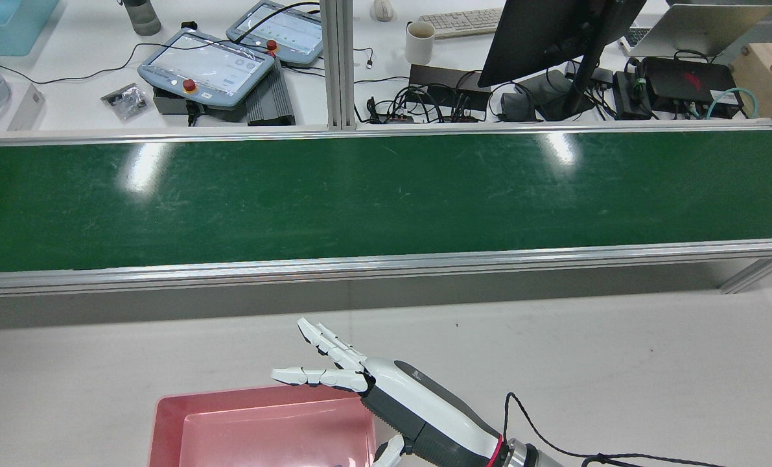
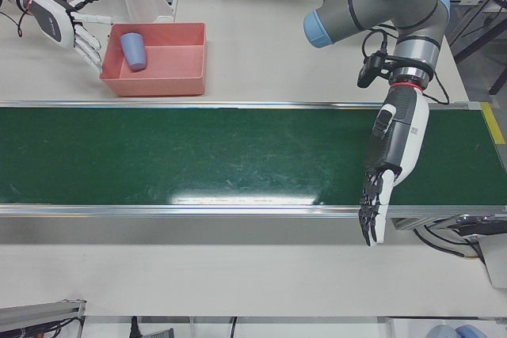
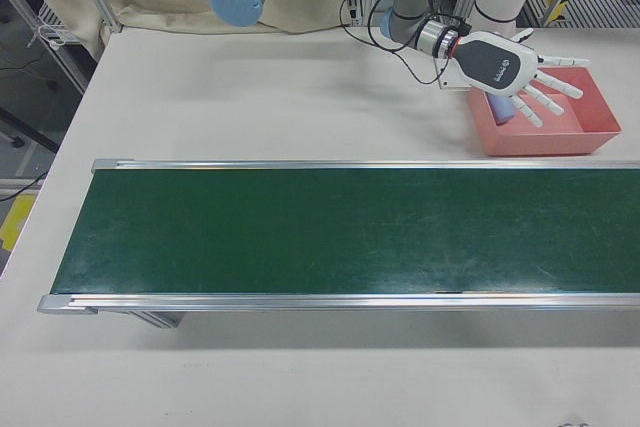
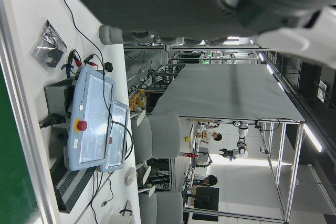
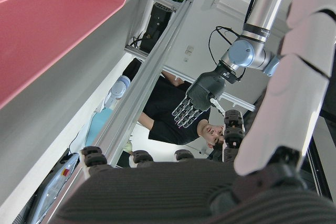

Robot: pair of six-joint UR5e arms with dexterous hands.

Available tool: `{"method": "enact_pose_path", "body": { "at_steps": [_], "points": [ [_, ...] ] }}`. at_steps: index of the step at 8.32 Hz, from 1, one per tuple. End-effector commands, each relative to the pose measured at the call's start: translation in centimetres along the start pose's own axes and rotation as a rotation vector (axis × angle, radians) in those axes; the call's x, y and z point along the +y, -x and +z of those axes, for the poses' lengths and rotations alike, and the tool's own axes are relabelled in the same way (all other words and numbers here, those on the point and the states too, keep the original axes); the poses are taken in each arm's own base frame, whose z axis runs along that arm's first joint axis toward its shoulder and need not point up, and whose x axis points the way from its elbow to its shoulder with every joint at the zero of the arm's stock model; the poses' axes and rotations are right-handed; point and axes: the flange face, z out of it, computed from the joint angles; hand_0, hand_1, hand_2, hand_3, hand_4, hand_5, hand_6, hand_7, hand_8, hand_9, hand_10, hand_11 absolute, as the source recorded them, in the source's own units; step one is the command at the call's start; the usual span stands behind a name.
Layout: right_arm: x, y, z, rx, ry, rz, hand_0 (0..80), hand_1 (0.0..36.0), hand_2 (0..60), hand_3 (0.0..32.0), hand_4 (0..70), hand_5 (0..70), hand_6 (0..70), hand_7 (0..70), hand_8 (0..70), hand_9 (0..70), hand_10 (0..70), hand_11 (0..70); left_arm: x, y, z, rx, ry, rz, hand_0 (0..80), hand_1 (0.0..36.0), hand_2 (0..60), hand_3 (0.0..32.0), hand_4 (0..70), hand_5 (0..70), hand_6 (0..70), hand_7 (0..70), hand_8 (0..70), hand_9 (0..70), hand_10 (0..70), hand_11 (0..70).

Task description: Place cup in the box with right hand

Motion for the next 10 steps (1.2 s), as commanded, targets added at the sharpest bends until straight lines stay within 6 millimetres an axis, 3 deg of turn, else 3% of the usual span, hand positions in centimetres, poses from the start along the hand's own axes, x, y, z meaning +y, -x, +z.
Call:
{"method": "enact_pose_path", "body": {
  "at_steps": [1, 2, 3, 4, 5, 6, 7, 8, 9, 10],
  "points": [
    [-2.1, 8.2, 1.7, -0.145, -0.020, -0.009, 49.9, 14.6, 6.1, 32.0, 0.0, 6.2, 0.0, 0.9, 0.0, 1.9, 3.1, 6.8, 0.0, 0.0, 0.0, 0.000, 0.000, 0.000, 0.0, 0.0, 0.0, 0.0, 0.0, 0.0, 0.0, 0.0, 0.0, 0.0, 0.0, 0.0],
    [-4.9, 13.2, 0.6, -0.208, -0.053, -0.038, 51.4, 14.6, 2.8, 32.0, 0.2, 6.3, 0.0, 4.9, 0.0, 2.1, 2.7, 6.3, 0.0, 0.0, 0.0, 0.000, 0.000, 0.000, 0.0, 0.0, 0.0, 0.0, 0.0, 0.0, 0.0, 0.0, 0.0, 0.0, 0.0, 0.0],
    [-8.3, 17.2, -0.1, -0.258, -0.096, -0.070, 52.9, 14.8, 6.0, 0.0, 27.4, 5.4, 5.3, 14.7, 1.4, 5.4, 3.9, 7.5, 0.0, 0.0, 0.0, 0.000, 0.000, 0.000, 0.0, 0.0, 0.0, 0.0, 0.0, 0.0, 0.0, 0.0, 0.0, 0.0, 0.0, 0.0],
    [-12.9, 19.9, -2.1, -0.279, -0.160, -0.063, 53.3, 14.9, 8.2, 0.0, 34.0, 5.6, 8.8, 32.6, 4.1, 11.8, 6.4, 10.9, 0.0, 0.0, 0.0, 0.000, 0.000, 0.000, 0.0, 0.0, 0.0, 0.0, 0.0, 0.0, 0.0, 0.0, 0.0, 0.0, 0.0, 0.0],
    [-16.9, 22.6, -4.7, -0.301, -0.227, -0.085, 53.8, 14.6, 13.4, 0.0, 57.0, 5.7, 14.0, 56.7, 10.9, 24.7, 11.8, 18.3, 0.0, 0.0, 0.0, 0.000, 0.000, 0.000, 0.0, 0.0, 0.0, 0.0, 0.0, 0.0, 0.0, 0.0, 0.0, 0.0, 0.0, 0.0],
    [-21.0, 24.8, -7.5, -0.317, -0.304, -0.113, 54.0, 14.3, 16.8, 0.0, 70.0, 6.0, 16.5, 65.8, 17.3, 34.7, 16.0, 24.1, -0.1, 0.0, -0.1, 0.000, -0.001, 0.000, 0.0, 0.0, 0.0, 0.0, 0.0, 0.0, 0.0, 0.0, 0.0, 0.0, 0.0, 0.0],
    [-26.5, 25.8, -10.2, -0.327, -0.392, -0.101, 53.7, 13.3, 18.4, 0.0, 70.0, 6.4, 19.0, 70.0, 23.5, 43.9, 19.9, 29.4, -0.1, 0.0, -0.1, 0.000, -0.001, 0.000, 0.0, 0.0, 0.0, 0.0, 0.0, 0.0, 0.0, 0.0, 0.0, 0.0, 0.0, 0.0],
    [-32.8, 25.4, -13.2, -0.335, -0.490, -0.041, 52.3, 13.0, 17.3, 0.0, 66.7, 6.5, 17.6, 69.2, 22.0, 41.4, 18.8, 28.0, 0.0, 0.0, -0.1, 0.000, 0.000, 0.000, 0.0, 0.0, 0.0, 0.0, 0.0, 0.0, 0.0, 0.0, 0.0, 0.0, 0.0, 0.0],
    [-37.1, 26.5, -16.1, -0.365, -0.572, -0.039, 51.6, 14.6, 18.1, 0.0, 46.5, 6.6, 14.7, 55.8, 17.9, 34.1, 15.3, 23.3, 0.0, 0.0, -0.1, 0.000, 0.000, 0.000, 0.0, 0.0, 0.0, 0.0, 0.0, 0.0, 0.0, 0.0, 0.0, 0.0, 0.0, 0.0],
    [-40.6, 27.7, -19.2, -0.378, -0.646, -0.056, 53.7, 16.9, 18.6, 0.0, 42.2, 7.1, 12.3, 43.1, 14.2, 27.0, 13.7, 21.5, 0.1, 0.0, 0.0, 0.000, 0.001, 0.000, 0.0, 0.0, 0.0, 0.0, 0.0, 0.0, 0.0, 0.0, 0.0, 0.0, 0.0, 0.0]
  ]
}}
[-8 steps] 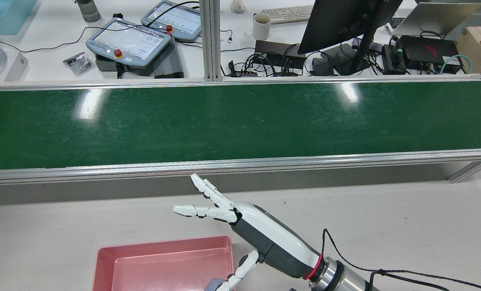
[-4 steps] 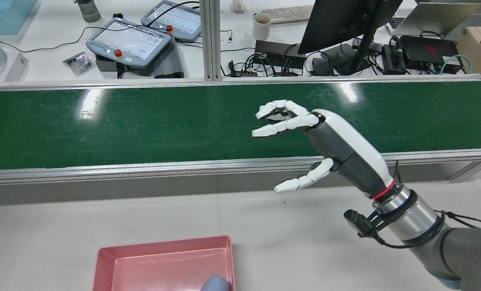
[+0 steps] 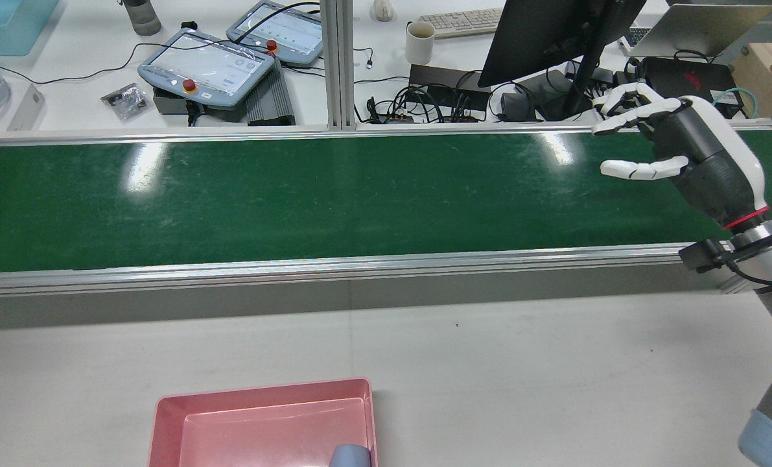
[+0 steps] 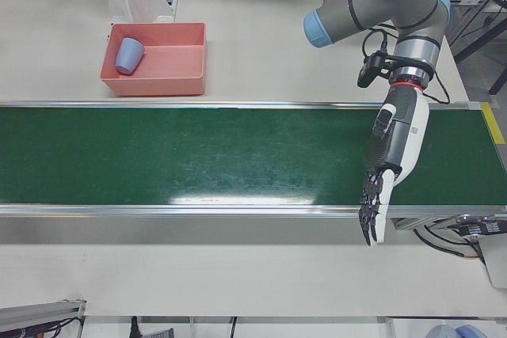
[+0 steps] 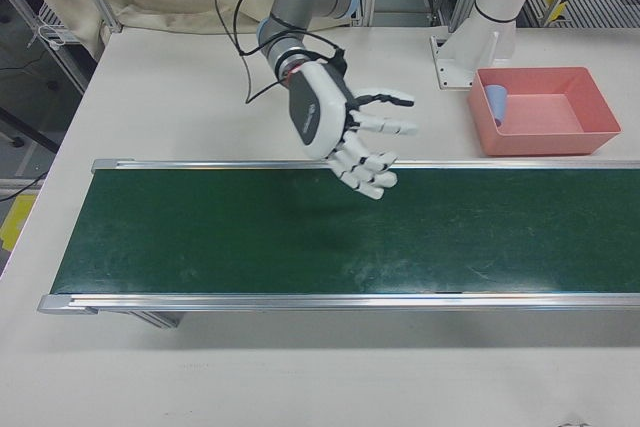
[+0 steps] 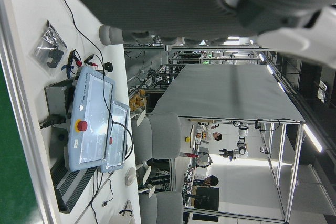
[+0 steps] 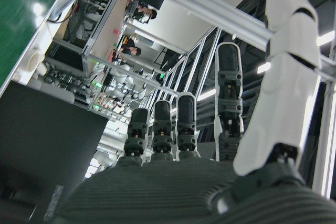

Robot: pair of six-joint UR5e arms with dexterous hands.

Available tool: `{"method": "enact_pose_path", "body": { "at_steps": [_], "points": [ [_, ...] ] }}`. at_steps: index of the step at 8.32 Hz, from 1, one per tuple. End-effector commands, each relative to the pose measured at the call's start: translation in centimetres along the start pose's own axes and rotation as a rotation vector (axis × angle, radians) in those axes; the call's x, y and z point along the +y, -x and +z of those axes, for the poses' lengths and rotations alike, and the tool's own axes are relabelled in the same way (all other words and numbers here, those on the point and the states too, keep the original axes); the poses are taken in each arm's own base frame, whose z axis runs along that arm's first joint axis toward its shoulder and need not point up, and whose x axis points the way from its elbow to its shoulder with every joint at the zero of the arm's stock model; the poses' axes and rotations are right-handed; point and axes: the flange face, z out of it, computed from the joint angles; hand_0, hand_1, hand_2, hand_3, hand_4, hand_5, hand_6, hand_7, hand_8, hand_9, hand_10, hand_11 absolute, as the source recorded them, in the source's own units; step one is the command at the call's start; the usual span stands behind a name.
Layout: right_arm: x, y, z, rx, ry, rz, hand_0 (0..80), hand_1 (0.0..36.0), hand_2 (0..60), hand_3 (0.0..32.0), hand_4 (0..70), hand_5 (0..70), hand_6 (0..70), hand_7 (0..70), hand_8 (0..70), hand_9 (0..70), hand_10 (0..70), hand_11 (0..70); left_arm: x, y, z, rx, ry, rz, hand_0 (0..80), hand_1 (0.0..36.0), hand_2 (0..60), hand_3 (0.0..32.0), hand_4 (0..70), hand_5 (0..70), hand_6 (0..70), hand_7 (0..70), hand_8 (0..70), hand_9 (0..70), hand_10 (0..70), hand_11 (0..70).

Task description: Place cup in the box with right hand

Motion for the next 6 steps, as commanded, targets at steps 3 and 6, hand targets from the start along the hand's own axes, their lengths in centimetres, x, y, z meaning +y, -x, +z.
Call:
{"method": "enact_pose_path", "body": {
  "at_steps": [3, 6],
  "points": [
    [-20.1, 3.3, -3.7, -0.033, -0.322, -0.053, 52.0, 19.4, 26.2, 0.0, 31.4, 6.6, 9.1, 29.6, 8.2, 16.9, 10.4, 16.9, 0.0, 0.0, 0.0, 0.000, -0.001, 0.000, 0.0, 0.0, 0.0, 0.0, 0.0, 0.0, 0.0, 0.0, 0.0, 0.0, 0.0, 0.0],
    [-19.7, 2.9, -3.3, -0.016, -0.302, -0.042, 49.1, 17.2, 12.6, 0.0, 0.1, 6.2, 3.4, 4.7, 1.2, 3.8, 4.0, 8.1, 0.1, 0.0, 0.0, 0.000, 0.000, 0.000, 0.0, 0.0, 0.0, 0.0, 0.0, 0.0, 0.0, 0.0, 0.0, 0.0, 0.0, 0.0]
  ]
}}
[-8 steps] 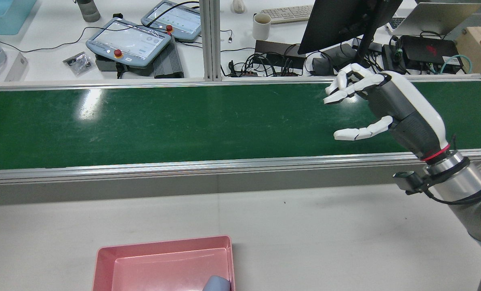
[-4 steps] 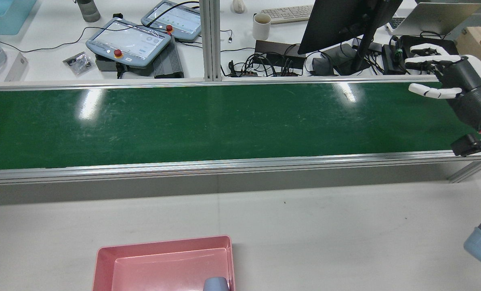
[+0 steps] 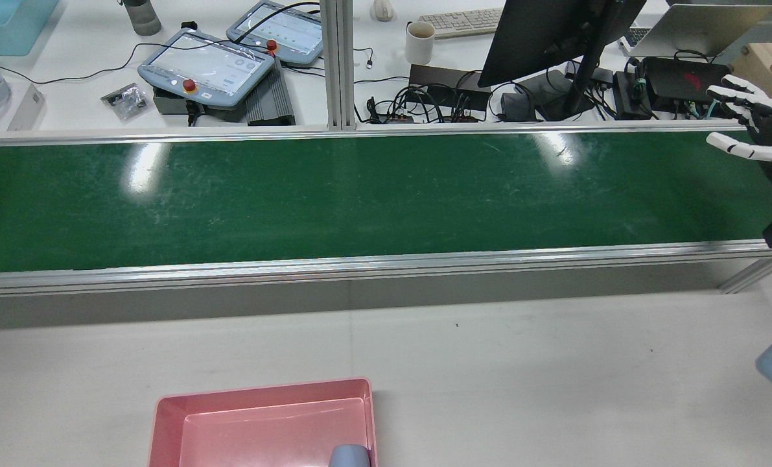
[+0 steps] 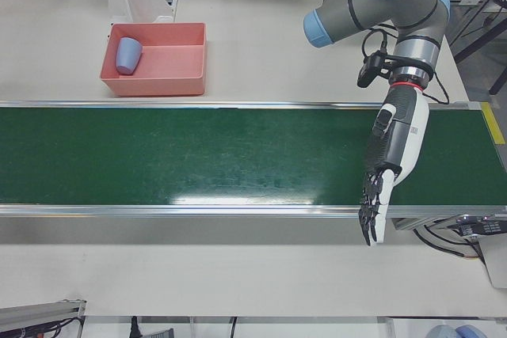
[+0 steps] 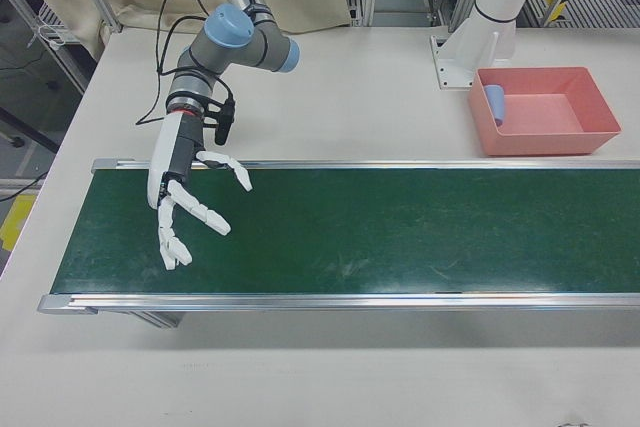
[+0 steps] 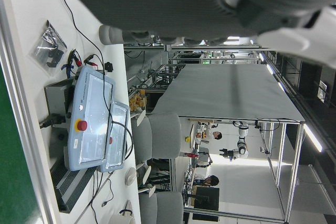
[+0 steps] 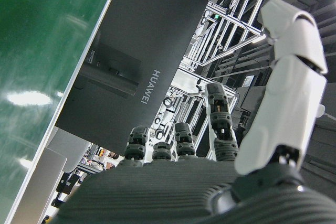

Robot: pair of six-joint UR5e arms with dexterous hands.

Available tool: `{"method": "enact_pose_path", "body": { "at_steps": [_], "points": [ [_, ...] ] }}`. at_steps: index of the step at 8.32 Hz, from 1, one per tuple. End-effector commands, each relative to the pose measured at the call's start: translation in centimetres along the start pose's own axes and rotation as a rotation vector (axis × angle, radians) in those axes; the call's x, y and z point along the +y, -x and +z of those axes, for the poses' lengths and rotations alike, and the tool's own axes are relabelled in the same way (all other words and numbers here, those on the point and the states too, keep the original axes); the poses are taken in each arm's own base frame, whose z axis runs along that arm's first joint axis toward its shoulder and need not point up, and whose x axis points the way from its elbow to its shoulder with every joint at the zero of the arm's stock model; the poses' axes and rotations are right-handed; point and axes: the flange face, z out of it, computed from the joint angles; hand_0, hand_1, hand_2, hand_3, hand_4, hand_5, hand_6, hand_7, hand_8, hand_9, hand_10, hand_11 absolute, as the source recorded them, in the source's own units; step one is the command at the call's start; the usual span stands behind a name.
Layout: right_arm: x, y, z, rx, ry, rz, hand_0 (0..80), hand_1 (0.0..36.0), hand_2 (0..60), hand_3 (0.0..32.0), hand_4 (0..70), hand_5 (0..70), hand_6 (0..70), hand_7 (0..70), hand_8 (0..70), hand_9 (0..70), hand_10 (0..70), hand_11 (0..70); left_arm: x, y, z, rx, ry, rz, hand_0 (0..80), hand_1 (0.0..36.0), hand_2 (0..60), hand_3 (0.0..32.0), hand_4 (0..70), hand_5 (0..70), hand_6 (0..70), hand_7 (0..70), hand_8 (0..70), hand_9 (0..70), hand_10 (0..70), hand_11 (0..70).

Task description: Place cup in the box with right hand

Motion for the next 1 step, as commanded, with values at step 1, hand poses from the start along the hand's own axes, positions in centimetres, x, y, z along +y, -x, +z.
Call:
{"method": "enact_pose_path", "body": {
  "at_steps": [1],
  "points": [
    [-0.30, 0.02, 0.12, 0.003, -0.001, 0.005, 49.1, 16.7, 9.8, 32.0, 0.0, 6.1, 0.0, 0.0, 0.0, 1.1, 3.0, 6.6, 0.05, -0.01, 0.03, 0.000, 0.001, 0.000, 0.0, 0.0, 0.0, 0.0, 0.0, 0.0, 0.0, 0.0, 0.0, 0.0, 0.0, 0.0]
  ]
}}
